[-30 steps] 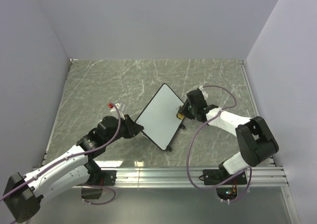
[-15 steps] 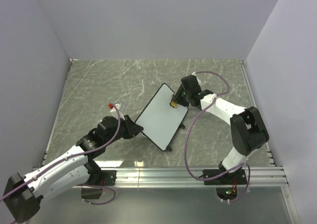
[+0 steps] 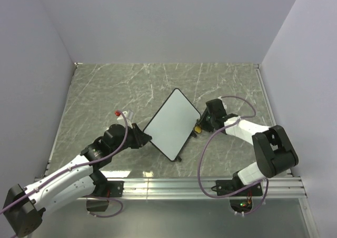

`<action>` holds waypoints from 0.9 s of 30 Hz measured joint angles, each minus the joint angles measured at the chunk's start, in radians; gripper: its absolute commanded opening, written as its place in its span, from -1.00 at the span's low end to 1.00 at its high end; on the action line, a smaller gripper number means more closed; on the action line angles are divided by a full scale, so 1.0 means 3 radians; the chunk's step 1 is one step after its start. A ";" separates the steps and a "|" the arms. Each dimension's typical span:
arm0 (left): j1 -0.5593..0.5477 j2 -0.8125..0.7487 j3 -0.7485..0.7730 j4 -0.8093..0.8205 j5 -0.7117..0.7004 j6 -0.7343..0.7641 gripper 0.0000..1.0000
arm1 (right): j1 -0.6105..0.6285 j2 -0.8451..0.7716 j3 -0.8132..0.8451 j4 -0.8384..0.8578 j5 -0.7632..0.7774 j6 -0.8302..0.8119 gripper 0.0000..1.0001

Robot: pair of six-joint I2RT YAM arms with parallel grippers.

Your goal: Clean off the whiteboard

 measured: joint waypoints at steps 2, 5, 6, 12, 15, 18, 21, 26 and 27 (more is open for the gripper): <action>-0.0004 -0.0003 0.0000 -0.0018 0.0000 0.0001 -0.99 | -0.0022 -0.0025 -0.0025 -0.0023 -0.0022 -0.0004 -1.00; -0.0005 -0.0015 0.0000 -0.0052 -0.0004 0.0000 -1.00 | -0.0018 -0.0064 -0.0024 -0.0036 -0.0072 -0.0004 -1.00; -0.0005 -0.0022 0.0000 -0.0058 -0.0004 -0.0001 -0.99 | -0.0018 -0.0078 -0.0024 -0.0041 -0.0092 -0.0004 -1.00; -0.0013 -0.0093 -0.0003 -0.0131 -0.0031 -0.0013 -0.99 | -0.0024 -0.0354 0.0014 -0.0191 -0.0146 -0.0004 -1.00; -0.0023 -0.0112 -0.0003 -0.0160 -0.0051 -0.0034 -0.99 | -0.0047 -0.0558 0.0038 -0.0257 -0.0154 -0.0005 -0.90; -0.0041 -0.0107 -0.0003 -0.0170 -0.0078 -0.0071 -0.94 | -0.0120 -0.0787 0.0036 -0.0356 -0.0156 -0.0014 -0.79; -0.0056 -0.0085 -0.0003 -0.0173 -0.0098 -0.0086 -0.82 | -0.0240 -0.1024 0.0008 -0.0412 -0.0153 -0.0037 -0.78; -0.0058 -0.0057 0.0000 -0.0165 -0.0107 -0.0083 -0.37 | -0.0467 -0.1294 -0.0164 -0.0526 -0.0160 -0.0113 -0.78; -0.0061 -0.0051 0.0000 -0.0191 -0.0120 -0.0078 -0.32 | -0.0512 -0.1353 -0.0223 -0.0549 -0.0160 -0.0128 -0.79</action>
